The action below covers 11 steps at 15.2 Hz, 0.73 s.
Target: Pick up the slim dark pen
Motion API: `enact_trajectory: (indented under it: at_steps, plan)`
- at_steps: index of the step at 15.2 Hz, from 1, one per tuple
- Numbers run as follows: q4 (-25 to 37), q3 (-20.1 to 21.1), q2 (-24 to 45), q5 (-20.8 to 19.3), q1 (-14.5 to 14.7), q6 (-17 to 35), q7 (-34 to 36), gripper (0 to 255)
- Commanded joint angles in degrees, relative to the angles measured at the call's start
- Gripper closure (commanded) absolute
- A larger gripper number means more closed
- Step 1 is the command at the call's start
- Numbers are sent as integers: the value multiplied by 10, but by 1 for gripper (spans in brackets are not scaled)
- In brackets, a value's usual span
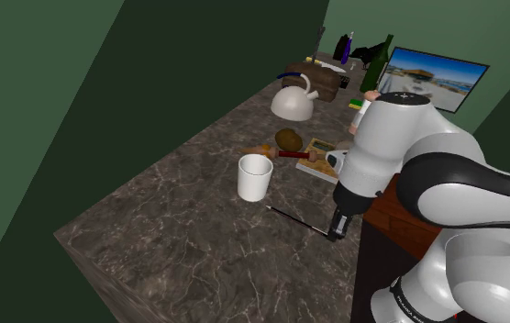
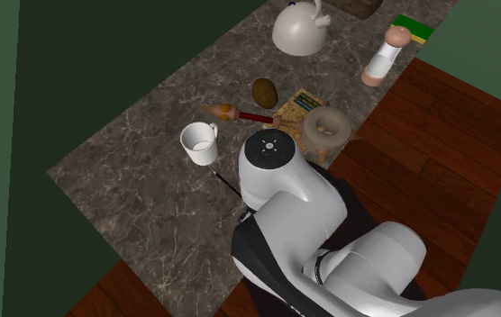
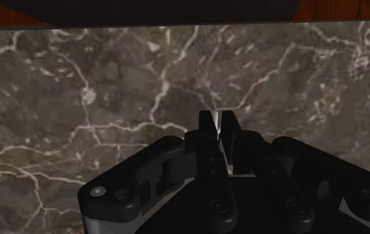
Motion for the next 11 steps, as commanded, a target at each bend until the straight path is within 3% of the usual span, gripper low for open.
enact_trajectory:
  at_steps: [1, 4, 11]
  plan:
    - [-3, 1, -2, 11, 2, -3, 1, 255]
    - [-2, -2, 5, 8, -1, 3, -2, 255]
    - [46, -14, -8, -6, -7, -58, 1, 255]
